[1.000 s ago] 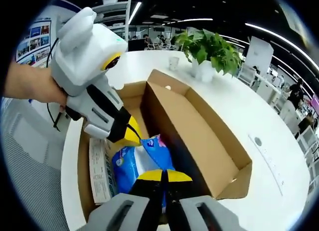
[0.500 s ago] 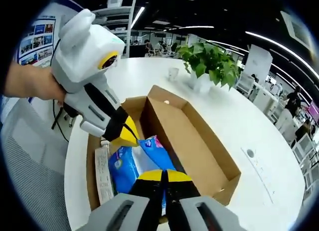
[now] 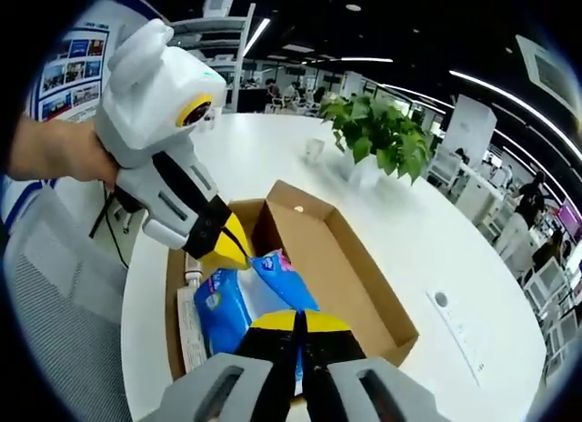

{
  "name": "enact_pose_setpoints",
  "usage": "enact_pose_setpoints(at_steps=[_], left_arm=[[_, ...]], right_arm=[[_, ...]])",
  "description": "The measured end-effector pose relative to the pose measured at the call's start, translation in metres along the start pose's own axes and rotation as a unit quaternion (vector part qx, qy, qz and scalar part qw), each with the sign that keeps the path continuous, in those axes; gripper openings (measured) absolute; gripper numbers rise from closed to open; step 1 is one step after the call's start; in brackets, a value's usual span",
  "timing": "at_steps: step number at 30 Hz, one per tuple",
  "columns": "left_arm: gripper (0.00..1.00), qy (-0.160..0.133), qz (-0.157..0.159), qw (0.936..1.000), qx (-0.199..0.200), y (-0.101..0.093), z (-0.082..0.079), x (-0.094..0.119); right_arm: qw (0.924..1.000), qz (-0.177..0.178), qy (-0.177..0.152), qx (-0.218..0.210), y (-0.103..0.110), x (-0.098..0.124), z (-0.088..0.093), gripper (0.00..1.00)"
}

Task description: Operate the shoe box by opening the lid, removing the specified soft item, and placing it in the target area until the item is outside and the box remains undamaged.

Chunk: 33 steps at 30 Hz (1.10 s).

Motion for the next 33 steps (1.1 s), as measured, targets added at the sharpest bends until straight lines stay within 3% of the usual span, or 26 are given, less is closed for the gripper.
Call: enact_pose_setpoints(at_steps=[14,33], left_arm=[[0.00,-0.021,0.012,0.9994,-0.023,-0.017,-0.030,0.016],[0.00,-0.028,0.051,0.9970,-0.051,-0.064,-0.054,0.008]], right_arm=[[0.9997,0.022,-0.011,0.002,-0.014,0.033,-0.009,0.00],[0.9976,0.065,-0.004,-0.024,-0.030,0.079,0.017,0.00]])
Point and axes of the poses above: the point that each gripper's makers call its tool centre point, and the gripper's own axes: x roughly backward along the fingers, y roughly to its left, z roughly out of its underside, the point moved 7 cm from there along x, roughly backward along the fingers, and after that the axes turned 3 degrees about z, right-handed, at the moved point
